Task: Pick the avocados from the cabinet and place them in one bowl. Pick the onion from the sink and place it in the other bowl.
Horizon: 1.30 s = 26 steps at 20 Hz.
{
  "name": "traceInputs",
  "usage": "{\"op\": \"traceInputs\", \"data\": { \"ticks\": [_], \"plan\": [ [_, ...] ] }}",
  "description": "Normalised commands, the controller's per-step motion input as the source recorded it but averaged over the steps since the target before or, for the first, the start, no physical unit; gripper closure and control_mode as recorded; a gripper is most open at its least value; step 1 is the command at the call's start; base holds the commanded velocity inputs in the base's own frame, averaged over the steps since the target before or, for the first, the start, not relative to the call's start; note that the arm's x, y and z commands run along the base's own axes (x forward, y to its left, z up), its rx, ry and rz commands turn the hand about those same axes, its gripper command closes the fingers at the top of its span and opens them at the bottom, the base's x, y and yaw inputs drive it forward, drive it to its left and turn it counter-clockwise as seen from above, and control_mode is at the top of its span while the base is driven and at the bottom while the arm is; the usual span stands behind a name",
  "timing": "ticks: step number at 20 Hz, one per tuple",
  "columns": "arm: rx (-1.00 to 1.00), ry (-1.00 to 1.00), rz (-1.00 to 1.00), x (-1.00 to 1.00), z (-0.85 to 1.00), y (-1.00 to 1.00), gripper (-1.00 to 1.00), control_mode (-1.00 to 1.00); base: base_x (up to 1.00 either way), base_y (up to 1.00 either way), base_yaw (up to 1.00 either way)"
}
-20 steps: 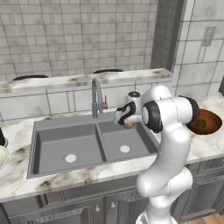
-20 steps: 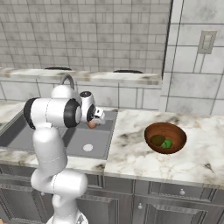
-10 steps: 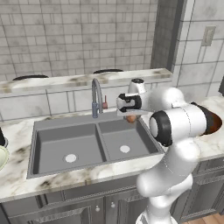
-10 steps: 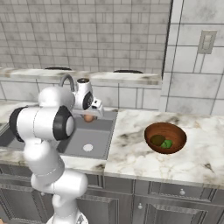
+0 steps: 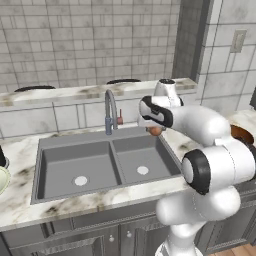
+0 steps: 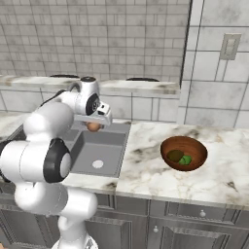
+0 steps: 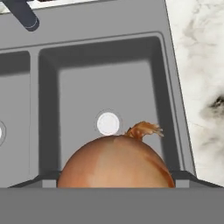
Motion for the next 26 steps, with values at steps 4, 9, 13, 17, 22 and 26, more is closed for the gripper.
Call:
{"op": "traceInputs", "data": {
  "ticks": [4,9,13,17,22,26],
  "plan": [
    [0.0,-0.11,0.0,-0.67,0.43,0.0,1.0,-1.0,0.0,0.0,0.0],
    [0.0,-0.05,0.0,-0.55,0.38,0.0,1.0,-1.0,0.0,0.0,0.0],
    [0.0,-0.02,0.0,-0.38,0.13,0.0,1.0,-1.0,0.0,0.0,0.0],
    [0.0,0.0,0.0,-0.04,0.0,0.0,1.0,-1.0,0.0,0.0,0.0],
    [0.0,0.0,0.0,0.0,0.0,0.01,1.0,-1.0,0.0,0.0,0.0],
    [0.0,0.0,0.0,-0.24,0.0,0.17,1.0,-1.0,0.0,0.0,0.0]
  ]
}}
